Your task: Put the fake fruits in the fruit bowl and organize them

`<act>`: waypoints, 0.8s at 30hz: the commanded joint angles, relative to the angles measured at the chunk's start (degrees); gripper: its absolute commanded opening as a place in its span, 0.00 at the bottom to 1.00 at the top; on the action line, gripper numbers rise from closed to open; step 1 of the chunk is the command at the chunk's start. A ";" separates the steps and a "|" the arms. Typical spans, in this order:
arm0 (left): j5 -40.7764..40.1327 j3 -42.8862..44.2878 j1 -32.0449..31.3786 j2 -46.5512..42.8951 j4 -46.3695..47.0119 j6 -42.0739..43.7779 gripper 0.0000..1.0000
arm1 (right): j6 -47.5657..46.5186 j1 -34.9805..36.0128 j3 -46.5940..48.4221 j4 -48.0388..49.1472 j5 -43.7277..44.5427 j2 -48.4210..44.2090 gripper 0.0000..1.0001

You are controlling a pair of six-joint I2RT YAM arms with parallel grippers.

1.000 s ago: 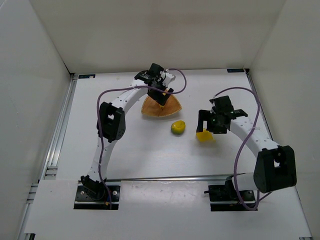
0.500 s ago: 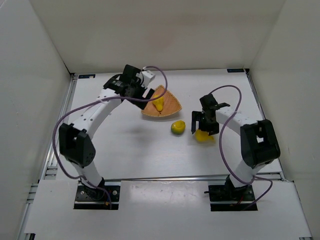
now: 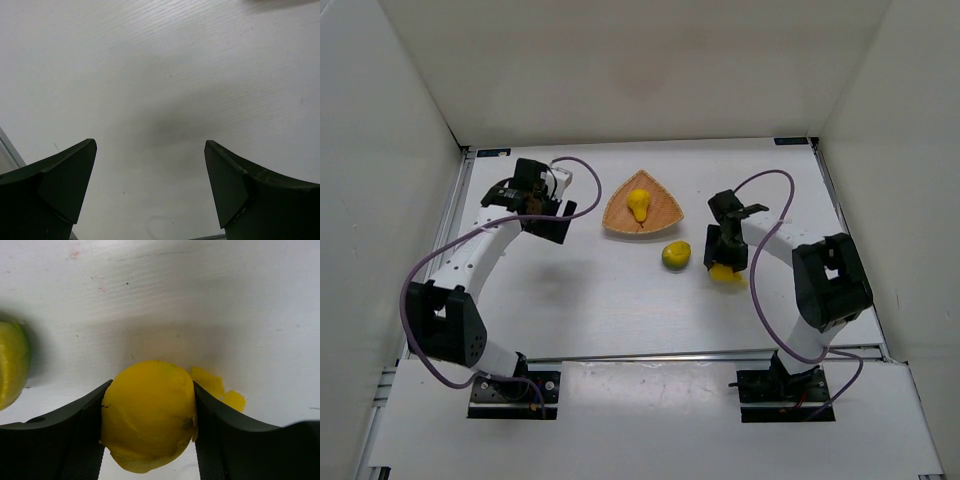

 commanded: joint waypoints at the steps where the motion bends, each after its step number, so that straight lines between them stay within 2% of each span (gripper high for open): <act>1: 0.14 -2.38 2.09 -3.91 1.47 -1.42 1.00 | 2.29 1.01 5.97 -4.97 4.53 -5.01 0.35; 5: 0.15 -5.81 3.32 -4.44 1.99 -1.42 1.00 | 2.29 2.33 15.10 -6.04 9.45 -7.23 0.35; 8: 0.15 -7.66 3.85 -4.44 2.52 -1.94 1.00 | 0.89 3.64 25.29 -3.68 9.99 -3.55 0.35; 15: -0.38 -7.67 3.85 -4.97 3.05 -1.43 1.00 | -2.98 7.69 51.55 -3.67 4.74 19.19 0.36; 18: -0.38 -8.20 3.85 -5.58 3.05 -1.42 1.00 | -2.98 8.22 56.77 -3.67 2.26 25.28 0.37; 21: -0.38 -8.72 3.85 -5.58 3.05 -1.42 1.00 | -2.37 8.22 59.77 -3.14 -1.60 28.28 0.44; 24: -0.38 -8.72 3.85 -5.58 3.05 -1.42 1.00 | -2.37 8.22 60.47 -2.61 -4.58 28.90 0.58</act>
